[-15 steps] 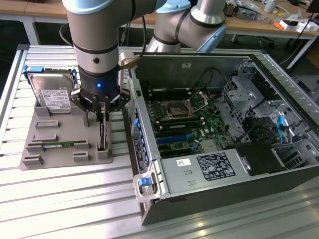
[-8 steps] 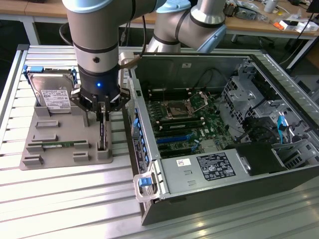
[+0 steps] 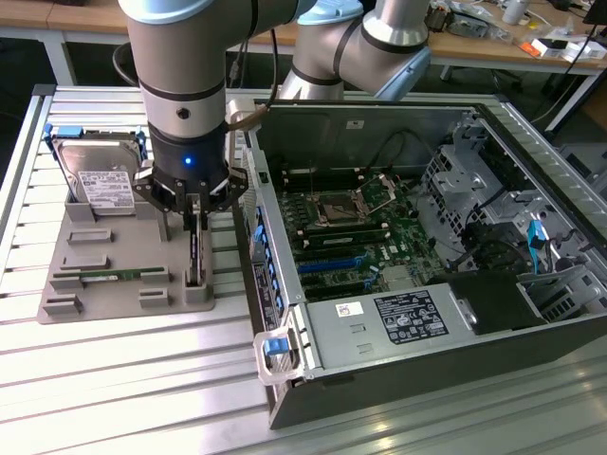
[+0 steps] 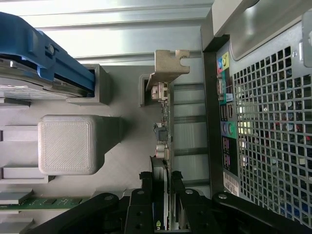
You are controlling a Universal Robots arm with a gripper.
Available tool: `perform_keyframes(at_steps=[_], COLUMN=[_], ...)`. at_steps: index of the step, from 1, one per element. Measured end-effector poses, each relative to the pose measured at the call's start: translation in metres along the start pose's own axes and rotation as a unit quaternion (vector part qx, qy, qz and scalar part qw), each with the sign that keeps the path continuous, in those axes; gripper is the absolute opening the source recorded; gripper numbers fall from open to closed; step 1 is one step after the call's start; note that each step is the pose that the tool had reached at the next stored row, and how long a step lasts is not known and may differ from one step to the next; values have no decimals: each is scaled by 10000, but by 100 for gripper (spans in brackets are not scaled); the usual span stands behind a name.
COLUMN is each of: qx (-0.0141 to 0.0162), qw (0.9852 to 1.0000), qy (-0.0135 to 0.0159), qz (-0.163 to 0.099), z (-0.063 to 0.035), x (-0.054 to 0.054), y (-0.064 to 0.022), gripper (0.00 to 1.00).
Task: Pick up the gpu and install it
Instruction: 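Pick up the gpu and move the gpu toward the slot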
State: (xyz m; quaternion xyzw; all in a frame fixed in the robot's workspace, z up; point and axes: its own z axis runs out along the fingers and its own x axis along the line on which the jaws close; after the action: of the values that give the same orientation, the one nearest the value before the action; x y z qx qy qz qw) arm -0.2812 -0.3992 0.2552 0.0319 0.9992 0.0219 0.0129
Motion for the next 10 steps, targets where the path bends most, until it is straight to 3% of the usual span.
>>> perform_keyframes(at_steps=[10], qx=[0], qw=[10000], qy=[0], qz=[0], z=[-32], x=[-1], y=[1], gripper=[27])
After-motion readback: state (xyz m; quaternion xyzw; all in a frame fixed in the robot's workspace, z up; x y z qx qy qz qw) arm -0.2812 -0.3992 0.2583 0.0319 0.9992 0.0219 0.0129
